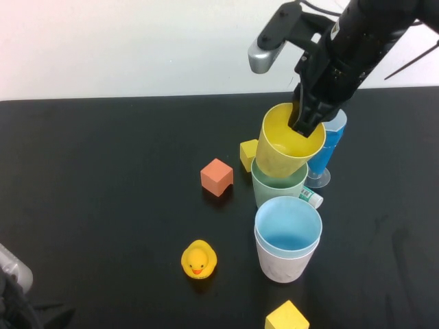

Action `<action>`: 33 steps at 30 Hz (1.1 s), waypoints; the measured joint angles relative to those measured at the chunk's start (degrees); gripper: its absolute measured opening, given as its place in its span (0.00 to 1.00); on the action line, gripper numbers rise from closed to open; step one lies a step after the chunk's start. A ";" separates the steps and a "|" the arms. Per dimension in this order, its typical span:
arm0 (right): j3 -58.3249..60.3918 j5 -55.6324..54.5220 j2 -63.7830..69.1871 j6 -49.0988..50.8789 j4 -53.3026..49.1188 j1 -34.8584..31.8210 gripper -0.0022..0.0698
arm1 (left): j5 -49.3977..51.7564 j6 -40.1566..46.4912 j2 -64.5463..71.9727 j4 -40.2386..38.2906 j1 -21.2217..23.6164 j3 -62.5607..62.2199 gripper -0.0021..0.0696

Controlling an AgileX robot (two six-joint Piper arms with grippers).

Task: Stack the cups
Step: Place the yellow cup on the green cup, then pick up the green cup

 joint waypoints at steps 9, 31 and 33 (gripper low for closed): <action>-0.21 0.00 0.44 0.68 -0.57 0.00 0.08 | 0.00 0.00 0.00 0.86 0.00 0.11 0.03; -1.95 -0.04 -2.46 12.50 0.71 0.00 0.49 | 0.40 -0.63 0.00 0.86 0.00 0.11 0.03; 0.09 -0.04 -3.32 12.96 1.17 0.00 0.49 | 0.40 -0.72 0.00 0.86 0.00 0.11 0.03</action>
